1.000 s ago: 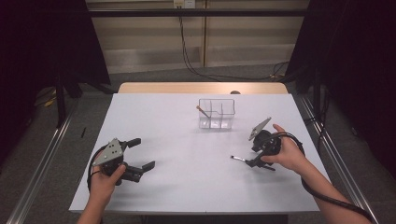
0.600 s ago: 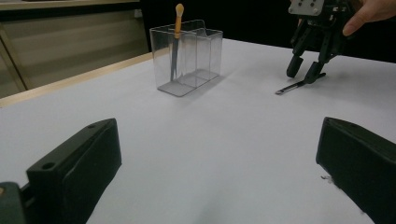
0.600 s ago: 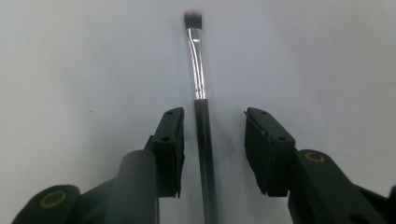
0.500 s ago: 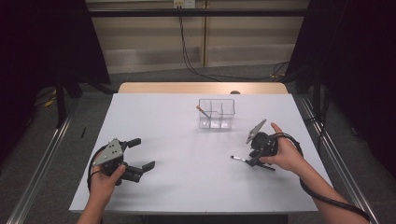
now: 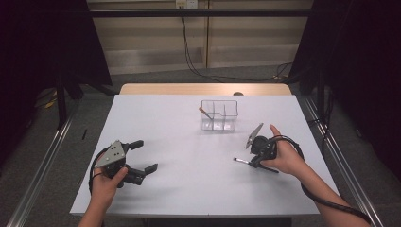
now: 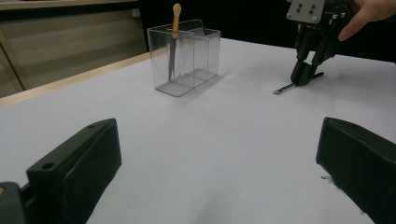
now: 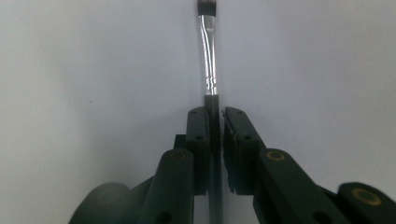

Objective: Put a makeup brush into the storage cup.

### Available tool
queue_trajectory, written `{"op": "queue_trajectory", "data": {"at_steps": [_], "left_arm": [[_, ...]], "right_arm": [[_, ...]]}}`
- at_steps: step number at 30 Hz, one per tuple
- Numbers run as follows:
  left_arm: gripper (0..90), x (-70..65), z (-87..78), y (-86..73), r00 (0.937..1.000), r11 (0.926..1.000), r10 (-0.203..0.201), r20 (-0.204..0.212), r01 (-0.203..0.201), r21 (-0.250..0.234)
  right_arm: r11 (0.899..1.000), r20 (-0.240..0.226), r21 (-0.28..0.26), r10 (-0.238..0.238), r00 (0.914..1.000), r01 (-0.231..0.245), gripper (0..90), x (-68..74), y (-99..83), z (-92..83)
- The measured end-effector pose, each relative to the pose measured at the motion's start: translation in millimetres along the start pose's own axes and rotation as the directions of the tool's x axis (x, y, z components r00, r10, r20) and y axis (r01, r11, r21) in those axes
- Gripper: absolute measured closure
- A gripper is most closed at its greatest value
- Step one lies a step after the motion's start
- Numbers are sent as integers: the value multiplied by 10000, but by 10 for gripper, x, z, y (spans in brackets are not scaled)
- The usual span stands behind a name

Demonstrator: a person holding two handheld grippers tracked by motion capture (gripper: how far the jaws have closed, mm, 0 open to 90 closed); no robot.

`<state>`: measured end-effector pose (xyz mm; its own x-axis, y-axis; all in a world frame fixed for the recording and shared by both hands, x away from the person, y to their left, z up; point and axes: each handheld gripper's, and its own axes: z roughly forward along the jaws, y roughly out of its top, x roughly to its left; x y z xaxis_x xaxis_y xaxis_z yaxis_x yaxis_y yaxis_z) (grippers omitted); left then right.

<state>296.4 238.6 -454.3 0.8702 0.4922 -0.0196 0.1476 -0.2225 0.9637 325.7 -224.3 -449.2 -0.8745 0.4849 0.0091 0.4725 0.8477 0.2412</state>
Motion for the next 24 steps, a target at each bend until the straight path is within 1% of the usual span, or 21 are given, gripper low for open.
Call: {"op": "queue_trajectory", "data": {"at_steps": [1,2,5,8,10,14,15,17,19,22,24], "left_arm": [[1,-1,0,0,10000,10000,-1,10,1,5],[1,-1,0,0,10000,10000,12,6,-12,9],[1,2,0,-1,10000,10000,26,-8,-26,7],[1,3,3,-2,10000,10000,47,-5,-47,51],[1,4,8,-4,10000,10000,47,7,-47,59],[1,0,16,1,10000,10000,73,40,-73,54],[1,0,16,1,10000,10000,71,31,-71,56],[1,3,17,-1,10000,10000,67,-2,-67,60],[1,4,17,-4,10000,9999,61,-10,-61,89],[1,3,16,-4,10000,9999,61,8,-61,89],[1,5,13,-5,10000,9999,55,0,-55,93]], "right_arm": [[10000,-5,69,-68,10000,68,851,1,10,0],[9999,29,110,-99,9999,98,851,3,16,2],[9999,29,155,35,10000,-36,850,11,29,3],[9999,17,131,-23,10000,23,850,2,20,3],[9997,60,138,217,9997,-217,850,10,19,1],[9992,50,66,382,9993,-383,850,5,11,3],[9986,52,29,534,9986,-535,851,5,8,3],[9977,58,-71,676,9977,-675,851,-2,-6,4],[9980,70,-138,617,9981,-616,852,-2,-14,4],[9969,20,-138,777,9970,-777,852,-6,-11,5],[9968,19,-106,793,9969,-793,852,-5,-8,3]]}}
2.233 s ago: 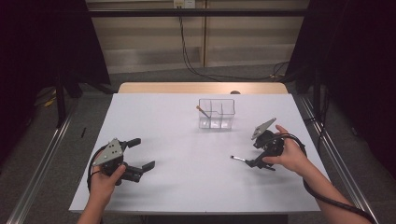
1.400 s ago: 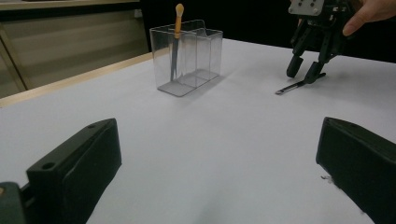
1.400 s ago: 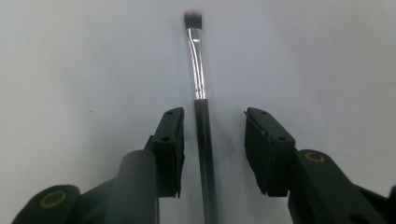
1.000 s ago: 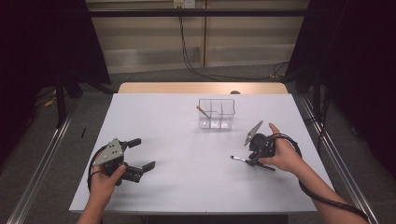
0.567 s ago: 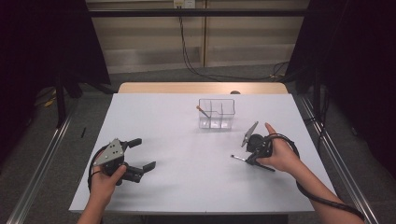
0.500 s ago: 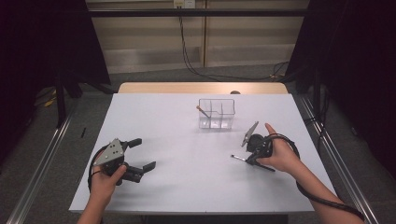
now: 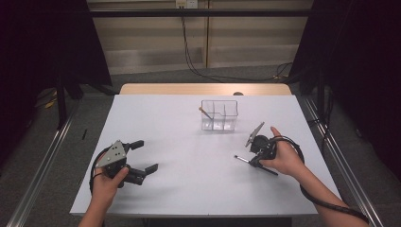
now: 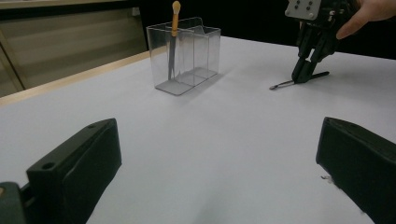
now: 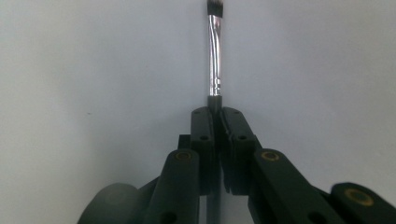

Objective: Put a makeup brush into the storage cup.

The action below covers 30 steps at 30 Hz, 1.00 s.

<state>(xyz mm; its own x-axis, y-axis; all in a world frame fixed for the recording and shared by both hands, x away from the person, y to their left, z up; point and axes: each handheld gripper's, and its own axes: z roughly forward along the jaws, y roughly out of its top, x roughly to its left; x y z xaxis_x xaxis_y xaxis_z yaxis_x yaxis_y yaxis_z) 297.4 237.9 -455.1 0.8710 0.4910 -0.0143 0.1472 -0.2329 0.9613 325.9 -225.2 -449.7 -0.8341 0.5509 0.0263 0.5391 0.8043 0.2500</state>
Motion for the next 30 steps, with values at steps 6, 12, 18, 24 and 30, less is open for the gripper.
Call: {"op": "queue_trajectory", "data": {"at_steps": [6,12,18,24,30], "left_arm": [[1,4,-10,-1,10000,10000,4,-47,-4,-4],[1,6,-12,-3,10000,10000,-8,-43,8,-45],[1,4,-11,-2,10000,10000,-7,-53,7,-29],[1,7,-13,-5,10000,10000,-34,-66,34,-28],[1,7,-11,-5,10000,10000,-29,-55,29,-15]], "right_arm": [[9995,-23,-251,209,9998,-209,852,-8,-21,-4],[9936,-85,-905,664,9978,-669,853,-33,-52,-31],[9669,-548,-2138,1302,9900,-1390,853,-90,-103,-110],[9068,-943,-3600,1984,9756,-2193,853,-169,-189,-171],[8245,-1143,-5052,2289,9667,-2549,853,-185,-243,-240]]}}
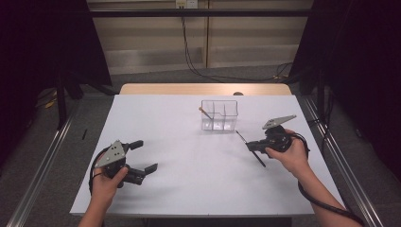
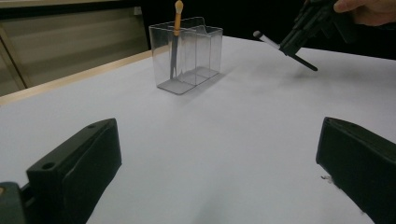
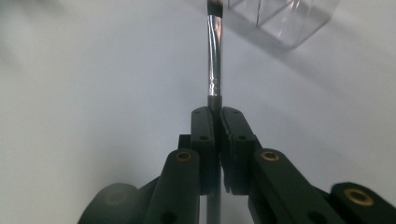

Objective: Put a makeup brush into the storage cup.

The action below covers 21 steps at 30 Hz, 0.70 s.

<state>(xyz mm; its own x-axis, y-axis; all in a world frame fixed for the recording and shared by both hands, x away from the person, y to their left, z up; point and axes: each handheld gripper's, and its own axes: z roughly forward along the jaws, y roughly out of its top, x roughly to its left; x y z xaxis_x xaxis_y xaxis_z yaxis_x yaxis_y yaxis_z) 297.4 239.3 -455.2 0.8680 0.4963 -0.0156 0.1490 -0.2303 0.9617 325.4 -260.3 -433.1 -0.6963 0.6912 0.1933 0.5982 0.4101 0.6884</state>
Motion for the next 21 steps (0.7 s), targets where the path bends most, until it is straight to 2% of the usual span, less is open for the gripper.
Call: {"op": "queue_trajectory", "data": {"at_steps": [3,5,9,14,16,21], "left_arm": [[1,0,-3,0,10000,10000,-37,-29,37,-29],[1,1,-4,-1,10000,10000,-15,-30,15,-20],[1,1,-5,-2,10000,10000,-17,-31,17,-17],[1,1,-8,-1,10000,10000,-58,-25,58,-33],[1,0,-7,-1,10000,10000,-56,-24,56,-25],[1,1,-7,-1,10000,10000,-23,-33,23,-9]], "right_arm": [[9964,96,-831,199,9998,-190,853,-6,-7,-37],[9891,52,-1418,409,9991,-397,853,-18,-14,-62],[9647,-11,-2540,710,9975,-690,853,-28,-23,-108],[9223,-2,-3796,788,9969,-730,853,-6,-17,-160],[9053,20,-4198,727,9973,-652,853,4,-11,-178],[8744,182,-4834,581,9981,-421,853,50,8,-199]]}}
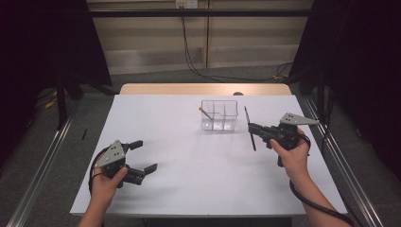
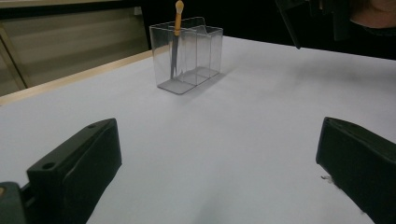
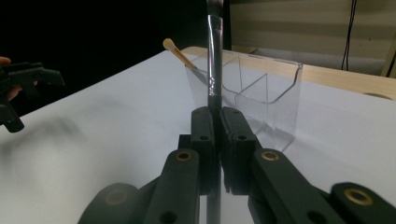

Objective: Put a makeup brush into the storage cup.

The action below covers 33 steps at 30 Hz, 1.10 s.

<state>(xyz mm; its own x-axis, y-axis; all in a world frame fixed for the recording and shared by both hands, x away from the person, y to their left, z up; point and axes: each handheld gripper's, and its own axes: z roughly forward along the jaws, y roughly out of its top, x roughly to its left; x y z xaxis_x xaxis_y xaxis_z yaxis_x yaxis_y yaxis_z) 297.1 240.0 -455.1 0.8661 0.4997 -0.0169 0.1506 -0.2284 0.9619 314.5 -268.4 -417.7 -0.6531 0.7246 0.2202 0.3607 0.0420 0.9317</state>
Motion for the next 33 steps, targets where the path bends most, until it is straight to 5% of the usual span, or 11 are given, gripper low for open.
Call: {"op": "queue_trajectory", "data": {"at_steps": [9,33], "left_arm": [[2,3,-9,-1,10000,10000,6,13,-6,-1],[2,14,-10,-8,10000,10000,-25,43,25,-37]], "right_arm": [[9953,12,-966,-2,10000,3,853,29,14,20],[9842,-36,-1739,-354,9994,343,853,107,196,155]]}}
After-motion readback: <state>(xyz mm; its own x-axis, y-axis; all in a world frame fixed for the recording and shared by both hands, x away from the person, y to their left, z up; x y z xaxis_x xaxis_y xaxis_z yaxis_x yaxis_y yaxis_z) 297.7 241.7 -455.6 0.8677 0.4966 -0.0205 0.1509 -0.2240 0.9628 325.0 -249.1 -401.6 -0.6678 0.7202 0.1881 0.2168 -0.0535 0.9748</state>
